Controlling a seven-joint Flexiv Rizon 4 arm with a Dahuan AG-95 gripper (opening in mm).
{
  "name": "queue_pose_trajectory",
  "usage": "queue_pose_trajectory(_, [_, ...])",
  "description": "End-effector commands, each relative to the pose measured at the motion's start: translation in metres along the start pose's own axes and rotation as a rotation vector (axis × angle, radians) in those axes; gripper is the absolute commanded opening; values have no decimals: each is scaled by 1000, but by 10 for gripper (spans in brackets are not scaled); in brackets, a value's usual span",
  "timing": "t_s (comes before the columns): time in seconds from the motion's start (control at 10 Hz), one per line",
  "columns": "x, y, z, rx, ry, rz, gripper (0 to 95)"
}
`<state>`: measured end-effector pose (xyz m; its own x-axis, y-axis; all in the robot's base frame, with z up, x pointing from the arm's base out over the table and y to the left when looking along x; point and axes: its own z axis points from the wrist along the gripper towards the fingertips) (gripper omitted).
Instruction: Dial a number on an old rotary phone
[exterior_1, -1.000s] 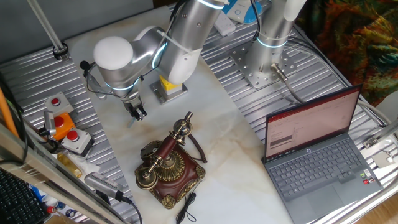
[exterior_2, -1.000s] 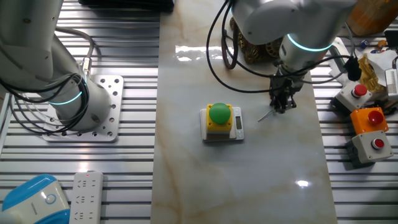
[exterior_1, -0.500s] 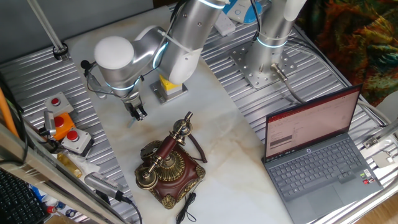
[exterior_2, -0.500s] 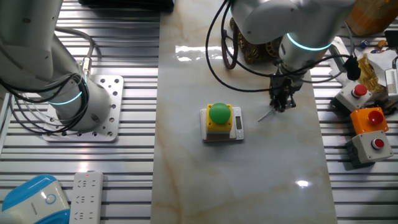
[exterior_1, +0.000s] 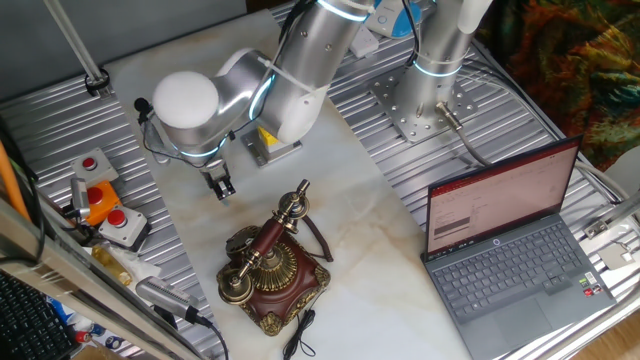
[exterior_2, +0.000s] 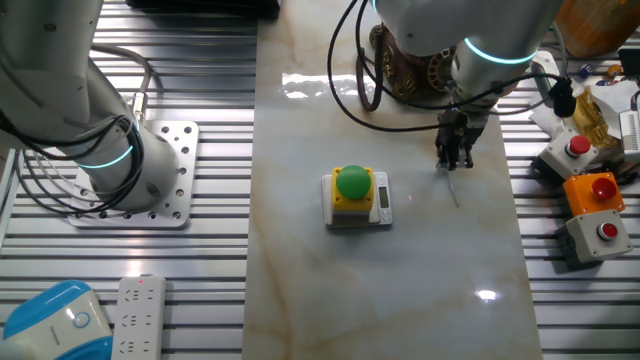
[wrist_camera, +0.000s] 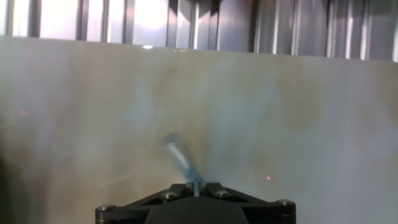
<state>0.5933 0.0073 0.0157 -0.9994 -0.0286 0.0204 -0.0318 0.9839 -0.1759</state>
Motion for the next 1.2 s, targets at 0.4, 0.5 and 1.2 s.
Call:
queue_pose_trajectory(0.4, [1, 0, -1, 8, -2, -49, 190])
queue_pose_trajectory(0.5, [1, 0, -1, 19, -2, -39, 0])
queue_pose_trajectory(1.2, [1, 0, -1, 32, 11, -94, 0])
